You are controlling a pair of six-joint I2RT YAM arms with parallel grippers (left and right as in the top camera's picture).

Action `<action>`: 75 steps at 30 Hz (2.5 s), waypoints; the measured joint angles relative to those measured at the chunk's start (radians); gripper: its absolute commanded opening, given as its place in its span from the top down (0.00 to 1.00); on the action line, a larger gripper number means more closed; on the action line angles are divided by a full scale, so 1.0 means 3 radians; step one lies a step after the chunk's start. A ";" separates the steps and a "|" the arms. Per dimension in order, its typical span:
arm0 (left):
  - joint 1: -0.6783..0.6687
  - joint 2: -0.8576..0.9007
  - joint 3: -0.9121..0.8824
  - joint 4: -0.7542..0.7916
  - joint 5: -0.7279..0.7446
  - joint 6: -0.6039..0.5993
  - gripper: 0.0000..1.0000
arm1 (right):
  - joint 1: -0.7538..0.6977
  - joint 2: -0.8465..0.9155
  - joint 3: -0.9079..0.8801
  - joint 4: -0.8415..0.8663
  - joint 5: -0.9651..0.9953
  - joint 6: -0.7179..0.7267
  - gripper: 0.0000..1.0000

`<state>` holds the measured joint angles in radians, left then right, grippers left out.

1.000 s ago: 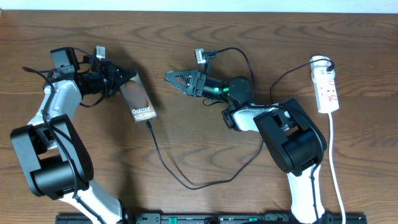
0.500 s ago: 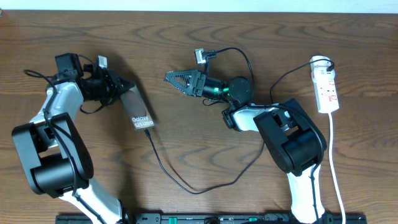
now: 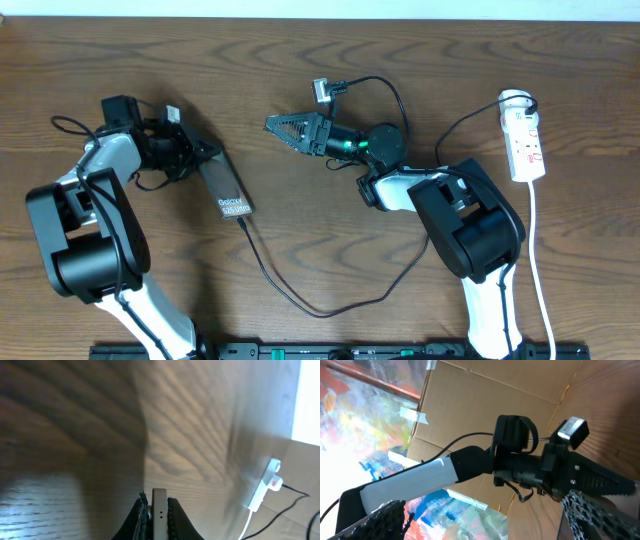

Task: Plug charger to phone and switch on socket
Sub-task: 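Lower the phone with the left gripper toward the table surface, then set the phone flat on the table and open the left gripper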

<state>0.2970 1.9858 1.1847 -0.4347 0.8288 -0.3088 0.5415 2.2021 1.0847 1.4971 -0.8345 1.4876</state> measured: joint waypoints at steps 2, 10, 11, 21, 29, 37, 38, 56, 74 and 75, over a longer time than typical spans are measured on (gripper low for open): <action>0.0000 0.0043 0.0000 -0.0014 -0.0032 0.0000 0.93 | 0.0000 0.0000 0.0000 -0.0001 0.0000 0.0000 0.01; 0.0000 0.0118 0.0000 -0.0013 -0.0083 0.0013 0.93 | 0.0000 0.0000 0.0000 -0.0001 0.0000 0.0000 0.01; 0.0000 0.0118 0.0000 -0.0014 -0.0086 0.0023 0.93 | 0.0000 0.0000 0.0000 -0.0001 0.0000 0.0000 0.01; 0.0000 0.0118 0.0000 -0.0111 -0.0205 0.0061 0.93 | 0.0000 0.0000 0.0000 -0.0001 -0.0004 0.0000 0.01; 0.0001 0.0118 -0.0046 -0.0081 -0.0203 0.0075 0.93 | 0.0000 0.0000 0.0000 -0.0001 -0.0010 0.0000 0.01; 0.0004 0.0100 -0.0164 0.0057 -0.0083 0.0086 0.93 | 0.0000 0.0000 0.0000 -0.0001 -0.0011 0.0000 0.01; 0.0004 0.0100 -0.0168 0.0060 -0.0078 0.0086 0.93 | 0.0000 0.0000 0.0000 -0.0001 -0.0011 0.0000 0.01; 0.0004 0.0100 -0.0170 0.0062 -0.0074 0.0088 0.93 | 0.0000 0.0000 0.0000 -0.0001 -0.0011 0.0000 0.01; 0.0004 0.0100 -0.0170 0.0061 -0.0074 0.0097 0.93 | 0.0000 0.0000 0.0000 -0.0001 -0.0011 0.0001 0.01; 0.0004 0.0100 -0.0170 0.0061 -0.0074 0.0097 0.93 | 0.0000 0.0000 0.0000 -0.0001 -0.0011 0.0001 0.01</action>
<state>0.2981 2.0159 1.1336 -0.4164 0.8066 -0.2798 0.5415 2.2021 1.0847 1.4967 -0.8379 1.4879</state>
